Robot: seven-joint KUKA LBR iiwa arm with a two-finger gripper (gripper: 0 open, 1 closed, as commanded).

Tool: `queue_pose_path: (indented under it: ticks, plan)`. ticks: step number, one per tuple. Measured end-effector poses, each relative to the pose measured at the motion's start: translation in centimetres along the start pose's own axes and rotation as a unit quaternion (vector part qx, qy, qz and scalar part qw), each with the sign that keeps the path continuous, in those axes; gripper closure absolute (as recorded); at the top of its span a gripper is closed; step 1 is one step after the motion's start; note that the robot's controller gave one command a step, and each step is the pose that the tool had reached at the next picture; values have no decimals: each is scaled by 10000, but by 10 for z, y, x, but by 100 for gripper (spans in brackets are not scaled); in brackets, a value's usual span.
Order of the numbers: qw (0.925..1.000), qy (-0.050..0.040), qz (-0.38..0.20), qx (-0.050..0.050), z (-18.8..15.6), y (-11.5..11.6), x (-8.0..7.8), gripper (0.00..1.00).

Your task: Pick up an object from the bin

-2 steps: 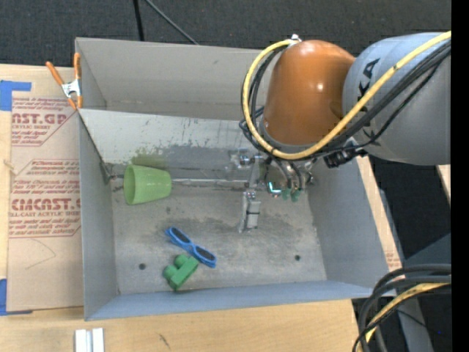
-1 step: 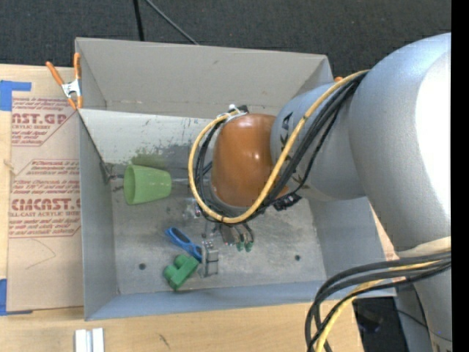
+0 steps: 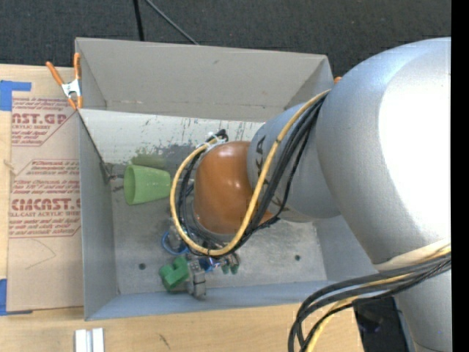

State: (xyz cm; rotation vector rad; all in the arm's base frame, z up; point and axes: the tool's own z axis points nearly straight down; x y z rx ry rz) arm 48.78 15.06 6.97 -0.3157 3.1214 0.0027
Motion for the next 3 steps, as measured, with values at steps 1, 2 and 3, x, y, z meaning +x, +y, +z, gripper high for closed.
queue_pose_path:
  ticks: [1,2,3]
  plan:
    - [10000,20,14,-2,0,-1,1,100]
    - [10000,-33,27,-1,-128,12,-32,100]
    - [9997,-50,-246,0,-293,24,-107,100]
